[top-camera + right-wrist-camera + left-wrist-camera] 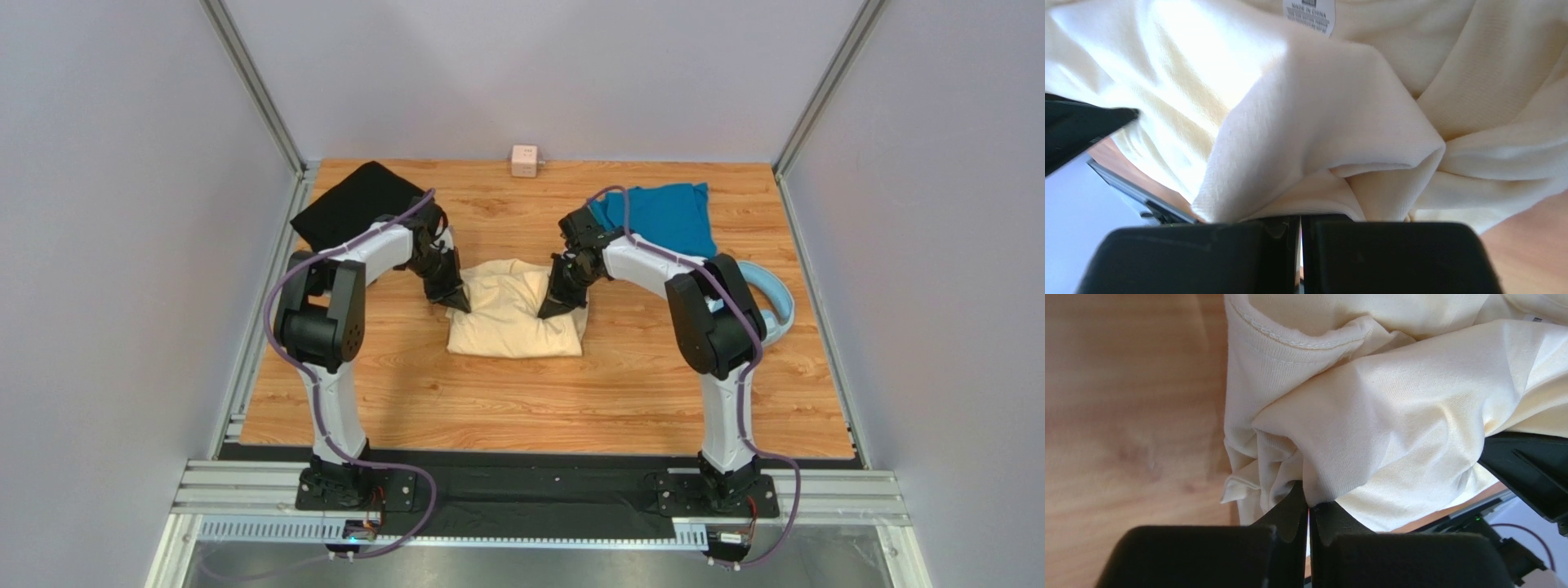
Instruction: Fold and stack the t-shirts
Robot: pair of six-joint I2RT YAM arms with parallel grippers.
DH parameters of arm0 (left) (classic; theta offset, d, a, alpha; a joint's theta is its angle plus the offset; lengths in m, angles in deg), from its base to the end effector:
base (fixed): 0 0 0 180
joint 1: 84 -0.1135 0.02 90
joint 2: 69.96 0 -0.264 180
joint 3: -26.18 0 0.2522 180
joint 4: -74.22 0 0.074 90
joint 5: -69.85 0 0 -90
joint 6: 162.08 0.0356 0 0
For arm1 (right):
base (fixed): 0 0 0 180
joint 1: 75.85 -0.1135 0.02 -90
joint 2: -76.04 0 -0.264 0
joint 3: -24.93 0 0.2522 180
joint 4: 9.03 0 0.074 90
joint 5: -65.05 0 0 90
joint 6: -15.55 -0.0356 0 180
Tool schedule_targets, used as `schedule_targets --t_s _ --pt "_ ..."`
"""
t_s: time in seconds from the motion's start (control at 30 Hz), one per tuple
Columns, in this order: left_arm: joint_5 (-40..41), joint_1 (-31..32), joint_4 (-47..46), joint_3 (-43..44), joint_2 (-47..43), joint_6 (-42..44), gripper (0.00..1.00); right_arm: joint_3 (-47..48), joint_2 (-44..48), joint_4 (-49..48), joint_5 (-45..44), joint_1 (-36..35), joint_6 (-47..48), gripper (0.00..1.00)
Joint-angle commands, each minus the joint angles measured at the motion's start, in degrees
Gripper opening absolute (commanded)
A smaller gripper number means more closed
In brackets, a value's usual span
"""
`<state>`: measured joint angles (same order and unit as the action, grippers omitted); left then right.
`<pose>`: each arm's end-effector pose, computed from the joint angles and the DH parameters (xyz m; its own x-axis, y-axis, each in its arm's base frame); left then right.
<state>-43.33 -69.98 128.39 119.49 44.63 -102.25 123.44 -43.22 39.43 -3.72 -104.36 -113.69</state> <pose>0.3766 -0.1085 0.1587 -0.9720 -0.2335 -0.0257 -0.1965 0.8682 -0.4556 0.3655 0.2132 0.1543 -0.9892 0.1337 -0.0608 0.0876 0.8692 0.4867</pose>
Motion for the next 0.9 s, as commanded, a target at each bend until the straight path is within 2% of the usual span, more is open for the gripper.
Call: schedule_targets --t_s 0.0,0.27,0.4,0.57,0.7,0.87 --pt "3.66 0.39 6.0 -4.13 -7.7 4.77 0.0 -5.65 6.05 5.2 -1.27 -0.67 2.15 0.0" --pt "5.86 0.39 10.3 -6.87 -13.33 7.05 0.0 -6.44 10.36 9.6 -2.87 -0.67 4.0 0.0" --pt "6.74 0.39 13.56 -2.22 -14.56 8.29 0.0 -5.3 13.34 9.51 -1.72 -0.67 3.39 0.0" --pt "2.88 0.39 14.88 4.03 -15.36 8.2 0.0 -0.56 16.87 10.48 -1.2 -0.67 3.56 0.0" --pt "1.65 0.83 14.44 7.28 -13.25 6.88 0.0 2.26 14.77 11.44 -1.54 -0.67 4.7 0.0" --pt "1.47 1.97 12.69 7.38 -11.93 5.83 0.0 5.42 9.06 11.71 -3.21 -0.67 6.37 0.0"
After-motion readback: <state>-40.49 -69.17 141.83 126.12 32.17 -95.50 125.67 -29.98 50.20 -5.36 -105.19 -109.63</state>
